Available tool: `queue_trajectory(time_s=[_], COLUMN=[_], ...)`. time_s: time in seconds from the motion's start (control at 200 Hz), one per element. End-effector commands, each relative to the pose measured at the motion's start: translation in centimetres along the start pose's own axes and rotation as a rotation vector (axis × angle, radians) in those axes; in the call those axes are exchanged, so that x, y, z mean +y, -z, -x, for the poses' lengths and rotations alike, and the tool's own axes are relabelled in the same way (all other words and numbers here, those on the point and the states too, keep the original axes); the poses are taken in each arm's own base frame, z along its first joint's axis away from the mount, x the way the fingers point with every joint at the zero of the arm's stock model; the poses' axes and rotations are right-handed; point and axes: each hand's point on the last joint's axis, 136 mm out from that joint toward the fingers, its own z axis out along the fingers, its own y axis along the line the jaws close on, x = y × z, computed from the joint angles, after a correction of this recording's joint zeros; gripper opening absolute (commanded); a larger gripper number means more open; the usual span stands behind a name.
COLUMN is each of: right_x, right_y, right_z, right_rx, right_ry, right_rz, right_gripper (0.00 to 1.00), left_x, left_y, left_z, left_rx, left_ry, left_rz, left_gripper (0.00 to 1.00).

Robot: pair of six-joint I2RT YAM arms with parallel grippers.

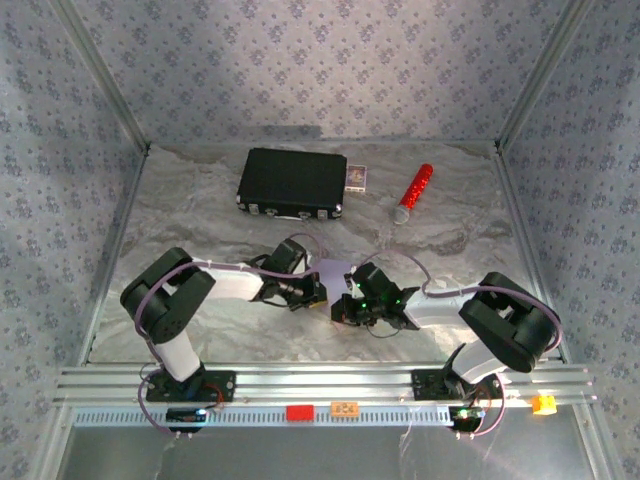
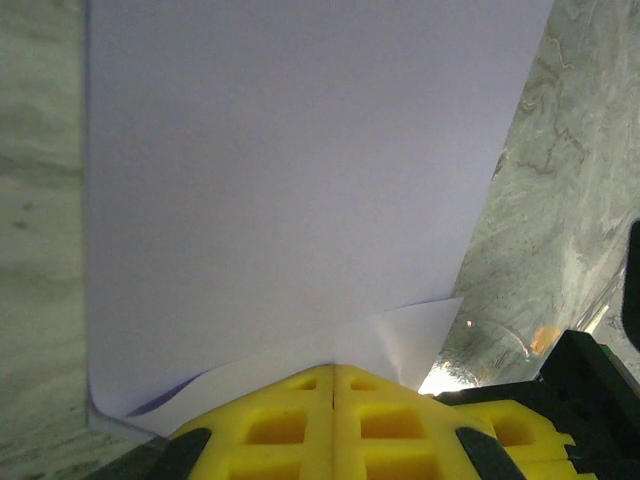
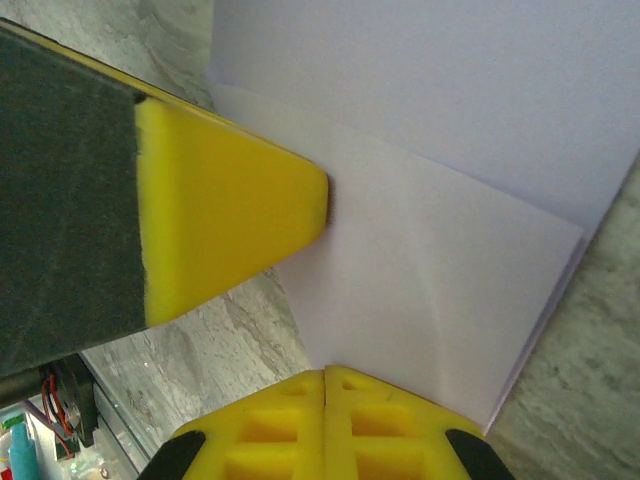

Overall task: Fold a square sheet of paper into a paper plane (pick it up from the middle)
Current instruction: Third fold the triangle at the center of the table.

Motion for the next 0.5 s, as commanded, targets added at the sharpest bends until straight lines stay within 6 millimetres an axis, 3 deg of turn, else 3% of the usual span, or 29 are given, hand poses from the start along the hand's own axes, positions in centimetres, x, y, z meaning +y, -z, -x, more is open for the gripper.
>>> queue_trajectory(time_s=[0.0,0.5], right_x=[-4.6,-4.9], right_y=[0.0,-0.1], right_z=[-2.5,-2.8], right_rx=[0.049,0.053], right_ry=[-0.06,-0.056], right_rz=[-0.159,-0.155], right_gripper=[0.01,0.0], left_x=[2.4,4.8], left_y=[0.6,2.6], left_z=[0.7,3.5], left_rx=[-0.023,-0.086], left_ry=[-0.005,0.05], left_rz=[0.052,0.028], left_gripper=[0.0,0.0])
